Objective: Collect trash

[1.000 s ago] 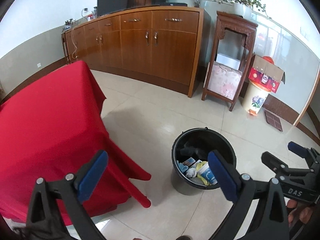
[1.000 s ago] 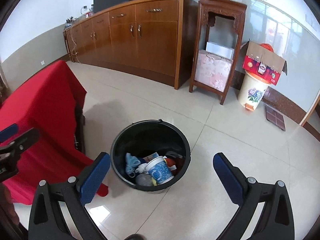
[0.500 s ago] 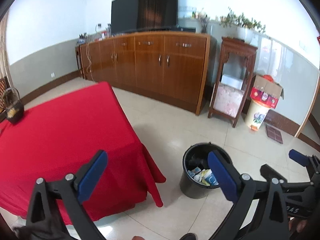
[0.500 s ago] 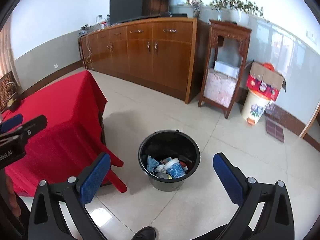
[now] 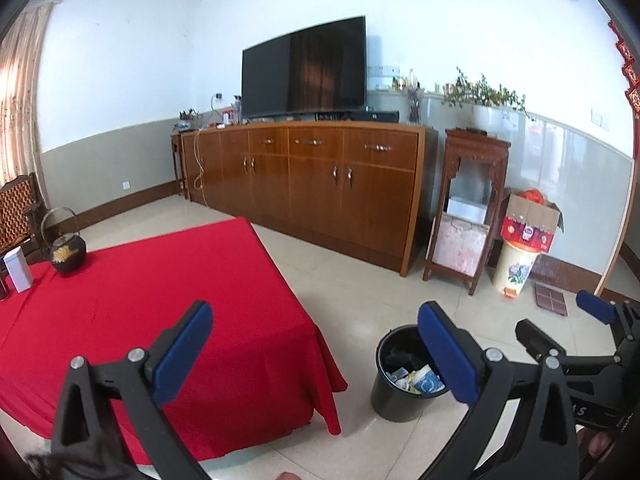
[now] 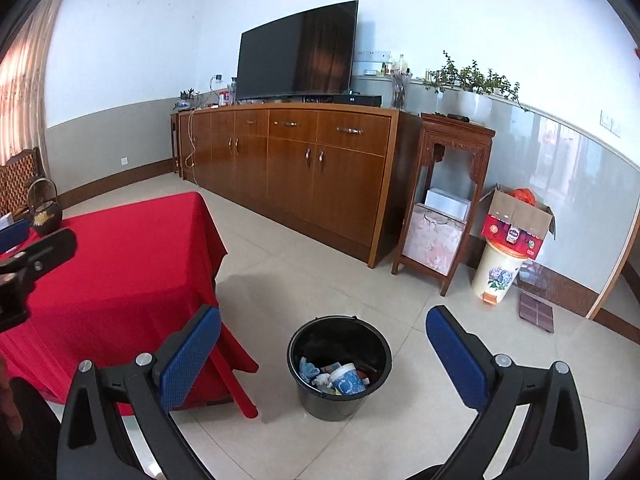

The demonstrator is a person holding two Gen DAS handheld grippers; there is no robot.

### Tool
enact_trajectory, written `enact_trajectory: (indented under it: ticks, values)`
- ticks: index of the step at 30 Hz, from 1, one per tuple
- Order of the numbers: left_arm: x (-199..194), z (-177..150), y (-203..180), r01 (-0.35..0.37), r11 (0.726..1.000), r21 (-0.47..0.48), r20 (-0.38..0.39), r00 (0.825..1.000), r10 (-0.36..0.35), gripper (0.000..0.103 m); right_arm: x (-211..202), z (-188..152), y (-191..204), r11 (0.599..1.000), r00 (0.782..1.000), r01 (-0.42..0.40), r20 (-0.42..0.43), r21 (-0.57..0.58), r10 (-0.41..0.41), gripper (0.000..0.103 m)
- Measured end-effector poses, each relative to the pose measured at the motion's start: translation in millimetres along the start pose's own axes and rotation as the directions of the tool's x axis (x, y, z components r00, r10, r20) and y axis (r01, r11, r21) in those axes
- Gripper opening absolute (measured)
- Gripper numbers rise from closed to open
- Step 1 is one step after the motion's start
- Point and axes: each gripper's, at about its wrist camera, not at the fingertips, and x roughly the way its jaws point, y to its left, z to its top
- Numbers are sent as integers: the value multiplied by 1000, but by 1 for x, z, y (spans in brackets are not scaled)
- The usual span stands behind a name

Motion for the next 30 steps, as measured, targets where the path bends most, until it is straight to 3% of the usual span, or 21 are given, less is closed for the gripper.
enact_trajectory:
  ticks: [10,30]
  values:
    - [2,-3,9,-15,999,-45,9,1000,16,103,3,-4,7,1000,1000,0,-31,-8,-1,103]
    - [-4,-10,7,-1,999,-40,2,1000,1,103,2,-5,4,1000,1000,-3,-23,-6,2,103]
